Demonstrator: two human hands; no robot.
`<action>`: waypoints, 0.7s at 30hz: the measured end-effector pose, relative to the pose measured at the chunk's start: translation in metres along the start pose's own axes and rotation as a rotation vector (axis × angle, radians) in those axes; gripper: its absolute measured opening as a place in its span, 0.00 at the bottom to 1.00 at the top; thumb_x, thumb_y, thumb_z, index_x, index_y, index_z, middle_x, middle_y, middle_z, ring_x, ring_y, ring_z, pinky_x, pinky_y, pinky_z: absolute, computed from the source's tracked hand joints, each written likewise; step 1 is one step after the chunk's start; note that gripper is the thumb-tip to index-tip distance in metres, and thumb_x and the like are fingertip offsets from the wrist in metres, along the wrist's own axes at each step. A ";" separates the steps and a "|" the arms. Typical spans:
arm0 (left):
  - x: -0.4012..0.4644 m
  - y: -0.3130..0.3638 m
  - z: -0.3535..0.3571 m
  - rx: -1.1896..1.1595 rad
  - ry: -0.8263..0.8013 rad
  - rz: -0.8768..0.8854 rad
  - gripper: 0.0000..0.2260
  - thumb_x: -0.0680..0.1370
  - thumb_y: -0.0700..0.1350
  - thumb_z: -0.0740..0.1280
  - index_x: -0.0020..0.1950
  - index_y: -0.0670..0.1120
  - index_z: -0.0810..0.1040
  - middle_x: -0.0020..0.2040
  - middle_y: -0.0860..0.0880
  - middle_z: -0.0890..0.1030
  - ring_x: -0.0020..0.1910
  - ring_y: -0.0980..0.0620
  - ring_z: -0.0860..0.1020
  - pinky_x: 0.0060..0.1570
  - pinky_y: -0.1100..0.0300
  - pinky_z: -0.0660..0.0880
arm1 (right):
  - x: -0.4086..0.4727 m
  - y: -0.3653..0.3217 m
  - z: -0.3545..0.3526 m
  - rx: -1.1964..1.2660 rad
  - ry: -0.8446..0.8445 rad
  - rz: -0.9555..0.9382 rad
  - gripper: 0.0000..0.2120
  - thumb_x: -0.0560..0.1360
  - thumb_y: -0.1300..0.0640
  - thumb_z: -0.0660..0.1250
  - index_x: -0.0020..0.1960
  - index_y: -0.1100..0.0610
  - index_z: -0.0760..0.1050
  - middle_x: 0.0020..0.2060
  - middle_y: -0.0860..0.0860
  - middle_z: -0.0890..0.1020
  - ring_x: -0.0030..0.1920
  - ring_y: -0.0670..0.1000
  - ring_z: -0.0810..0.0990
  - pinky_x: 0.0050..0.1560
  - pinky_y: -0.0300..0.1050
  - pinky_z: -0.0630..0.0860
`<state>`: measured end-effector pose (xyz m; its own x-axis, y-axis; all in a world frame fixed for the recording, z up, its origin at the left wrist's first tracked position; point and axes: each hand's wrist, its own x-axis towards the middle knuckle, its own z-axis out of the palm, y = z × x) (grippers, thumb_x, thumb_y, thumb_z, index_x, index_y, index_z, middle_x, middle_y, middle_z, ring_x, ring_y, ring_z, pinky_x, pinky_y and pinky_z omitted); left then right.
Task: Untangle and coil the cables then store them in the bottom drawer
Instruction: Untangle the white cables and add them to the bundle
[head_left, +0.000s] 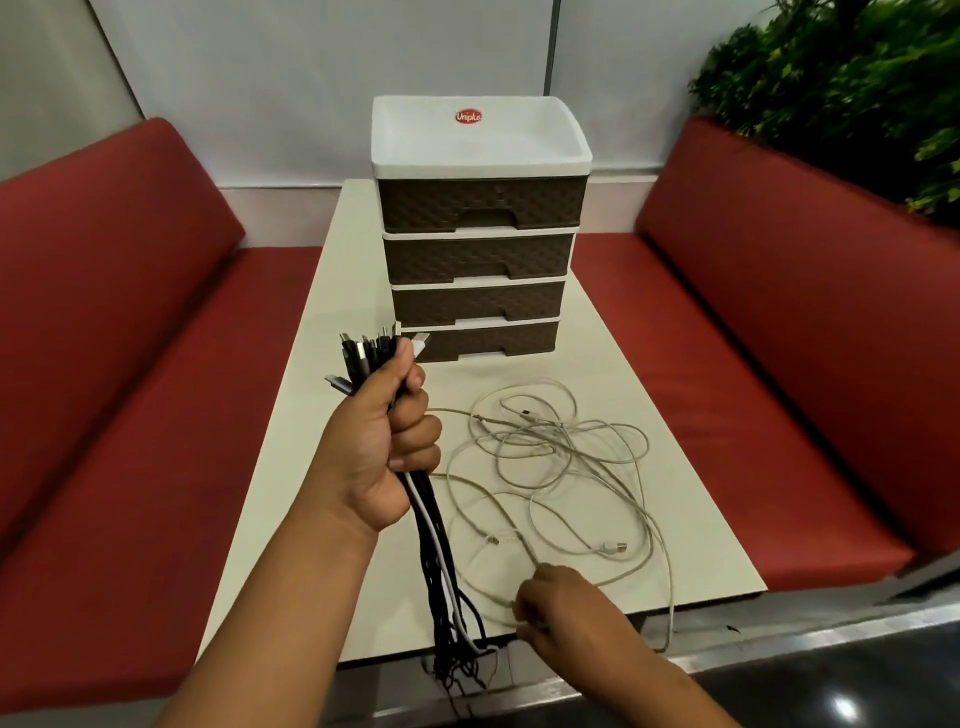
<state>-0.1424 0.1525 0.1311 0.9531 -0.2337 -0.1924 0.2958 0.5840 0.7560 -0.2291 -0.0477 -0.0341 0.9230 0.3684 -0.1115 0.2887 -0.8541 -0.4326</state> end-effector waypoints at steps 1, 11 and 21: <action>0.003 0.002 -0.001 0.004 -0.002 -0.005 0.15 0.76 0.56 0.63 0.33 0.50 0.70 0.20 0.56 0.56 0.16 0.61 0.55 0.18 0.69 0.49 | 0.000 -0.002 -0.005 0.028 -0.003 -0.015 0.06 0.77 0.51 0.64 0.50 0.51 0.75 0.47 0.47 0.75 0.51 0.49 0.74 0.48 0.43 0.71; 0.029 0.027 0.011 0.071 -0.098 -0.027 0.13 0.73 0.56 0.66 0.35 0.50 0.71 0.21 0.56 0.56 0.18 0.60 0.54 0.17 0.70 0.51 | 0.060 -0.049 -0.185 0.428 0.556 -0.103 0.05 0.75 0.55 0.71 0.41 0.50 0.78 0.34 0.48 0.80 0.34 0.45 0.77 0.38 0.40 0.73; 0.028 0.050 -0.001 0.031 -0.116 -0.007 0.13 0.79 0.53 0.63 0.36 0.49 0.76 0.23 0.55 0.57 0.19 0.61 0.55 0.16 0.69 0.52 | 0.053 -0.129 -0.250 1.465 0.683 -0.394 0.12 0.79 0.59 0.58 0.39 0.56 0.75 0.42 0.56 0.85 0.52 0.63 0.81 0.59 0.55 0.75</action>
<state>-0.1011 0.1763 0.1626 0.9366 -0.3274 -0.1250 0.2985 0.5584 0.7740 -0.1543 -0.0097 0.2392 0.9045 -0.0916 0.4166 0.4124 0.4376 -0.7990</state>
